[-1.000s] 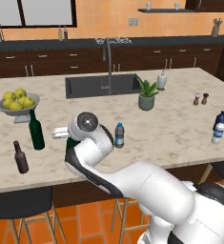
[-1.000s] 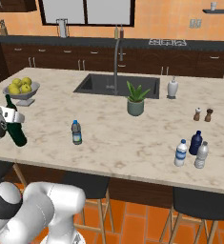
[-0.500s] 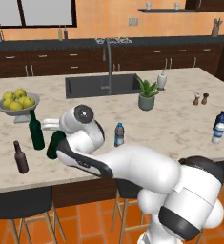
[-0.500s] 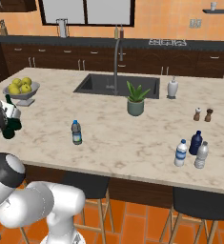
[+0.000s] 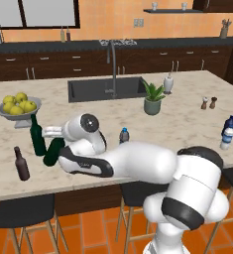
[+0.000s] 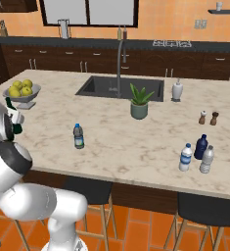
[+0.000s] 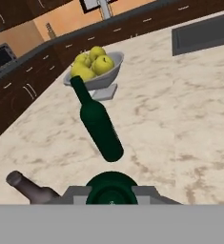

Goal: Move the plastic bottles in the middle to the plastics group, and the glass bottles in the middle to the glass group.

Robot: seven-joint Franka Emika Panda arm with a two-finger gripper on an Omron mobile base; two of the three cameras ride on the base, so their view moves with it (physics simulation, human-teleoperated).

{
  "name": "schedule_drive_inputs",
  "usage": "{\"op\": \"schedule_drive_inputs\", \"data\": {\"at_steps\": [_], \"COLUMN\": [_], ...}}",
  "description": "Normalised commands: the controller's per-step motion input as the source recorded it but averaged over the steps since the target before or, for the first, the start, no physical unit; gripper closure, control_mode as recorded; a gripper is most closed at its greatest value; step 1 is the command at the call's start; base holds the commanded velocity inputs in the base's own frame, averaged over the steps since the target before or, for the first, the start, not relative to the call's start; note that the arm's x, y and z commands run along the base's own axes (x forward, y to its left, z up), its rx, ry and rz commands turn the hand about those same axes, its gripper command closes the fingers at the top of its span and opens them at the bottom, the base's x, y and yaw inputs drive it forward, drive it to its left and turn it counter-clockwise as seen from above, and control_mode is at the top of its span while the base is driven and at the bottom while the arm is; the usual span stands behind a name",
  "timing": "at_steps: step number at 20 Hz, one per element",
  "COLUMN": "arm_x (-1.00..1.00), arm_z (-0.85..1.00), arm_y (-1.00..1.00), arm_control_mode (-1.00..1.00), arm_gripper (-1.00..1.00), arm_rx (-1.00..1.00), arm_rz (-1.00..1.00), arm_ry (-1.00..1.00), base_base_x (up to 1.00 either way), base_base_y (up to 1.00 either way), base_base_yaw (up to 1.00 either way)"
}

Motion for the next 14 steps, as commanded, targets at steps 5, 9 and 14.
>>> {"op": "schedule_drive_inputs", "data": {"at_steps": [5,9,14], "arm_x": [0.16,0.02,-0.03], "arm_z": [-0.02,0.00,0.00], "arm_y": [0.28,0.32,0.20], "arm_control_mode": [-1.00,-1.00,-1.00], "arm_gripper": [1.00,1.00,1.00], "arm_rx": [-0.06,-0.04,-0.10], "arm_rz": [0.00,0.00,0.00], "arm_ry": [0.01,0.10,0.06], "base_base_x": [0.00,0.00,0.00], "base_base_y": [0.00,0.00,0.00], "base_base_yaw": [0.00,0.00,0.00]}}
